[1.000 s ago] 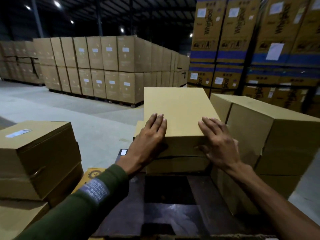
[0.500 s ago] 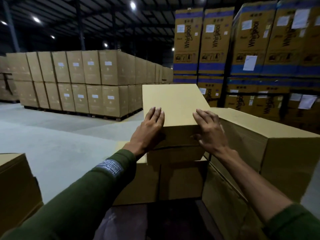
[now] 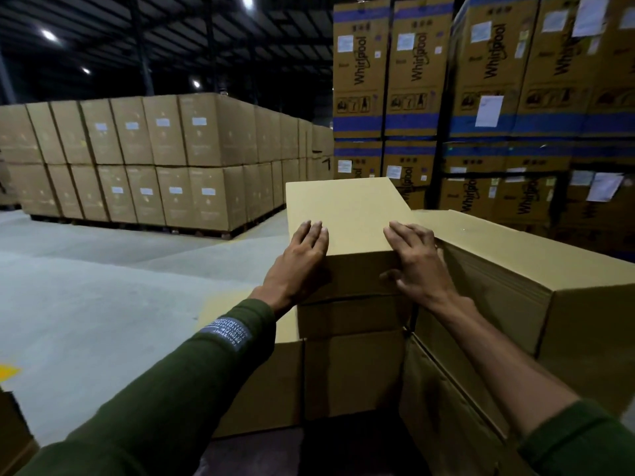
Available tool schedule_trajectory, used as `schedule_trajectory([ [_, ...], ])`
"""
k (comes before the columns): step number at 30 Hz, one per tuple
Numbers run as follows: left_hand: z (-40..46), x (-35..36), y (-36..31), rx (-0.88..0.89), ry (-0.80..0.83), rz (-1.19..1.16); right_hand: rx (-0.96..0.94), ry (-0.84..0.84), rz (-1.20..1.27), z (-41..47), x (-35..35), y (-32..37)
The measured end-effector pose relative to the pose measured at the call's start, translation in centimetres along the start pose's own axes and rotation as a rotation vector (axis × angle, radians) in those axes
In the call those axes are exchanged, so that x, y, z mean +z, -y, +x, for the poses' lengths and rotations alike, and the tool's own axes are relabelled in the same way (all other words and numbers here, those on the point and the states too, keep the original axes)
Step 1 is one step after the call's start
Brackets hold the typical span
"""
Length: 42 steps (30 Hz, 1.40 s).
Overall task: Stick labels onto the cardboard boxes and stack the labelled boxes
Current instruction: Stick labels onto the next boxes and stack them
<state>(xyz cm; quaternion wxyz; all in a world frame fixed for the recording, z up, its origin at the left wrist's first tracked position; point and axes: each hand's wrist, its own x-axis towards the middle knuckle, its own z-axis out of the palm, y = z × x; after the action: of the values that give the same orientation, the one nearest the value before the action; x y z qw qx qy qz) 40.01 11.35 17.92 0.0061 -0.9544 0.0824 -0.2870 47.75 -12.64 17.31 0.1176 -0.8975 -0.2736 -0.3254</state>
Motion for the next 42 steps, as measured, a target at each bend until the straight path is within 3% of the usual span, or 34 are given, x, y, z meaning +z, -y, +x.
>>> schedule_trajectory([
  [22,4.0,2.0,1.0,0.003,0.131,-0.025,0.048,0.127,0.025,2.5,2.4,-2.4],
  [42,7.3,3.2,3.0,-0.099,0.150,-0.052,0.074,0.050,-0.076,5.4,5.3,-2.2],
])
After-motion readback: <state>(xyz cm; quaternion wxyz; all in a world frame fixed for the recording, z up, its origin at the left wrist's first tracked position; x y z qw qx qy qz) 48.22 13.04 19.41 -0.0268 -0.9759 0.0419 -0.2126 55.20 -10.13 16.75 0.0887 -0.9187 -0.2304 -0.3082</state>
